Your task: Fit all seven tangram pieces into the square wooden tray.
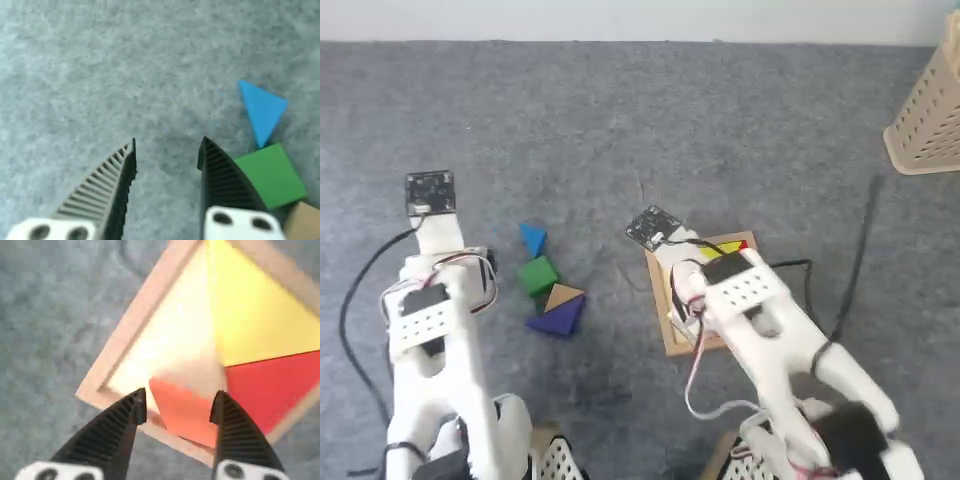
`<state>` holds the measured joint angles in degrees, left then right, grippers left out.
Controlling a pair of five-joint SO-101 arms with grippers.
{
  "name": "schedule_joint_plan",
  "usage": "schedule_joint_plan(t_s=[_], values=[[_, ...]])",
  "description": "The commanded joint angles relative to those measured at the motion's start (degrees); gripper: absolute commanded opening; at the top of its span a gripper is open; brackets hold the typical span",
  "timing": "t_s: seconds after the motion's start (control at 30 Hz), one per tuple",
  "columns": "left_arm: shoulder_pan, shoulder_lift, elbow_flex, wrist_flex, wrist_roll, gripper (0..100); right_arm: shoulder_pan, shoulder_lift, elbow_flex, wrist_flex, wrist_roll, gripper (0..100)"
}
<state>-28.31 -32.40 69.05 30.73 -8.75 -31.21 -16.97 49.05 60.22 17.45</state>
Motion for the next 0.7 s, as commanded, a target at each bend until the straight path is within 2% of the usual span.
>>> schedule_joint_plan(t_s=[0.0,0.33,0.67], values=[[0.4,-1.1,1.3,-5.9,1.0,20,3.6,2.9,-3.2,-1.6,-3.2,22.1],[0.4,-1.1,1.5,-6.2,1.0,19,9.3,2.7,-1.8,-1.2,-3.3,22.1],[-0.7,-1.2,0.7,-6.1,1.2,20,9.1,-0.8,-2.1,-1.1,-3.3,22.3]])
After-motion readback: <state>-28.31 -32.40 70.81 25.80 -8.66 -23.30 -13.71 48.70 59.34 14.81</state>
